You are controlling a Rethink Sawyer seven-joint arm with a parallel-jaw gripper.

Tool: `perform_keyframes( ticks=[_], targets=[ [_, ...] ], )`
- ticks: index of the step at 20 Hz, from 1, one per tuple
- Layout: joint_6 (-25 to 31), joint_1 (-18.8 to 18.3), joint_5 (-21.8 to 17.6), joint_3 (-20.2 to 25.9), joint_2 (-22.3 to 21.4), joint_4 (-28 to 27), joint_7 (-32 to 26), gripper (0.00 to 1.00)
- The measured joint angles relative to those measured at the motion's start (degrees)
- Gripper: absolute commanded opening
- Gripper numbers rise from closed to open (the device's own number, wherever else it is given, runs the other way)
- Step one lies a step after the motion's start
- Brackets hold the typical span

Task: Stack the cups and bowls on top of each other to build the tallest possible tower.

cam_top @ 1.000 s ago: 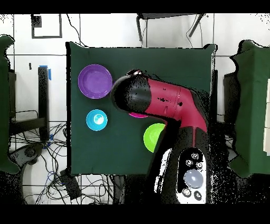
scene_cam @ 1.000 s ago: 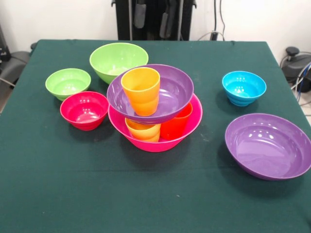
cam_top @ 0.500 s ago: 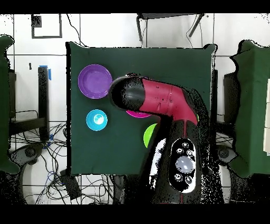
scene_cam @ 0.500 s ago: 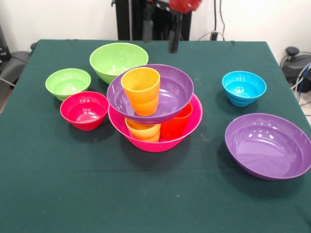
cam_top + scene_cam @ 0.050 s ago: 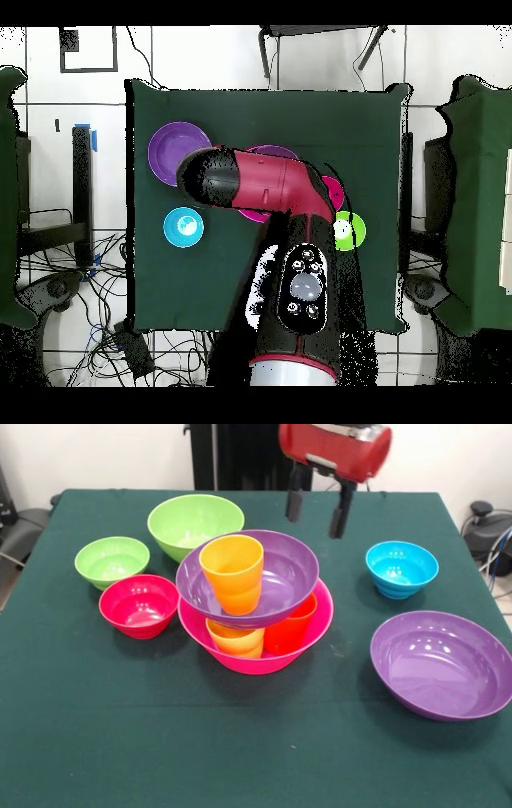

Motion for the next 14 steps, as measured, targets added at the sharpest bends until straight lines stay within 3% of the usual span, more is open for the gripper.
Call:
perform_keyframes(
  ticks=[14],
  targets=[
    [0.7, 10.9, 6.1, -6.5, 6.7, -4.8, 6.7, 1.0]
  ],
)
